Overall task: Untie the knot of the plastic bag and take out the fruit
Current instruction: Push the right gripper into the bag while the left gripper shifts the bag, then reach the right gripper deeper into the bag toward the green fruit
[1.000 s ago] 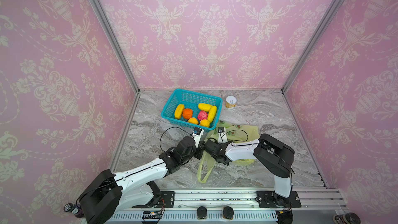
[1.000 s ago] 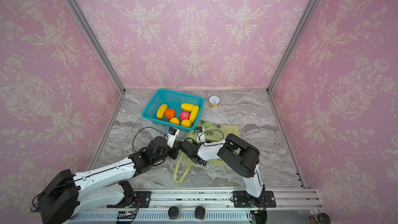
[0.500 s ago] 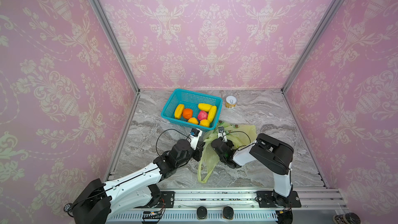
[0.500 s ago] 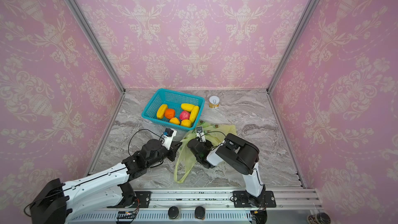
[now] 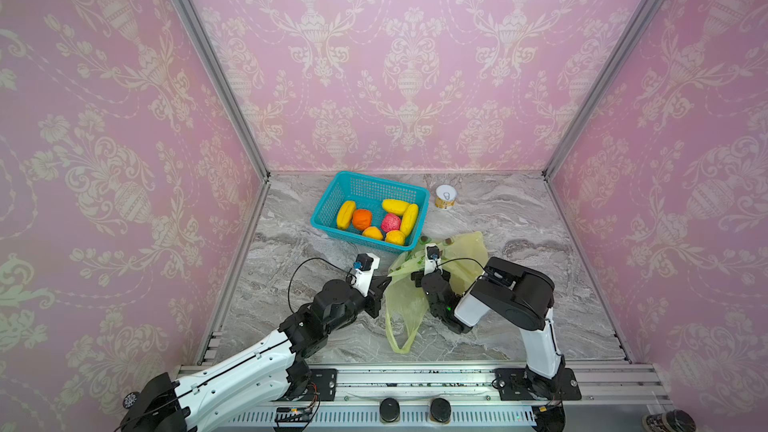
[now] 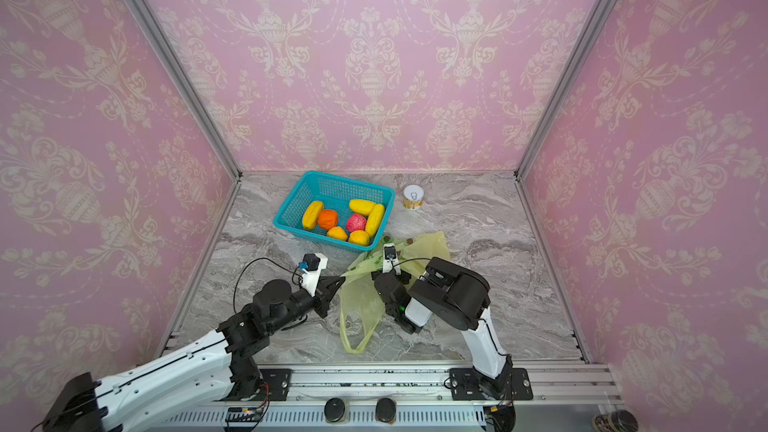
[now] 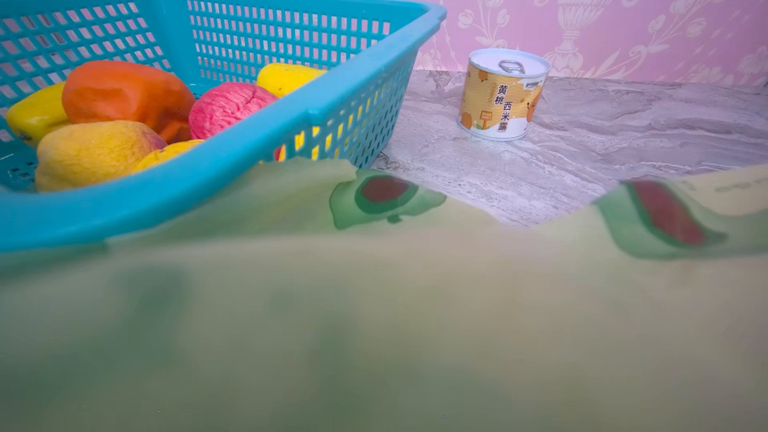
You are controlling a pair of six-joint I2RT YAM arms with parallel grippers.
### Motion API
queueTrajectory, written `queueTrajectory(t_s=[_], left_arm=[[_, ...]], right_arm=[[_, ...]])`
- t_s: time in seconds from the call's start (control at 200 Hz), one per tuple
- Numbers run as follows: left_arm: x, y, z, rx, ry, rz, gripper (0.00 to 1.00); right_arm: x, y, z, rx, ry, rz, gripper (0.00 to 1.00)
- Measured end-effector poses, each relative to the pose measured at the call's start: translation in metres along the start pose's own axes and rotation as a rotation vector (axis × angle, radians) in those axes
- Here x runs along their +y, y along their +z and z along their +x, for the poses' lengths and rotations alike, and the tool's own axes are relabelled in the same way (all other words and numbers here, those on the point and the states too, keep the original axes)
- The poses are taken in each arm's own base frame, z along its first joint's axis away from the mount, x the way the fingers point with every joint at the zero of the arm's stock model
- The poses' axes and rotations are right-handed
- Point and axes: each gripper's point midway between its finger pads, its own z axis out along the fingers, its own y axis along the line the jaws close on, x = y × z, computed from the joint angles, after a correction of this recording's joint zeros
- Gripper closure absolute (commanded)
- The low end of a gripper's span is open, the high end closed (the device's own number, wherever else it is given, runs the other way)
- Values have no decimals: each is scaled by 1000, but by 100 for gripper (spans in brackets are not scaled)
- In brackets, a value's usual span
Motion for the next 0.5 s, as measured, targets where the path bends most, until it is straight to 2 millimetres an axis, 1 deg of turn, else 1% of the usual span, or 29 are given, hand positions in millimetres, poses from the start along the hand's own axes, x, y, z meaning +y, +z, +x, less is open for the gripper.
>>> queueTrajectory(t_s=[0.14, 0.28, 0.42, 0.455, 0.5], left_arm=[[0, 0, -1, -4, 0, 0, 100], [1, 1, 1, 1, 0, -5, 100], [3, 2, 3, 8, 0, -15, 100], [3, 3, 3, 10, 0, -16, 100], [4, 3, 4, 12, 0, -17, 100]], right_arm=[[0, 1, -1, -1, 6, -17, 45], [-1, -5, 0, 12, 3, -48, 54], [1, -15, -5, 19, 16, -109, 58], [2, -18, -6, 20, 22, -125, 57], [3, -21, -8, 19, 27, -146, 54]])
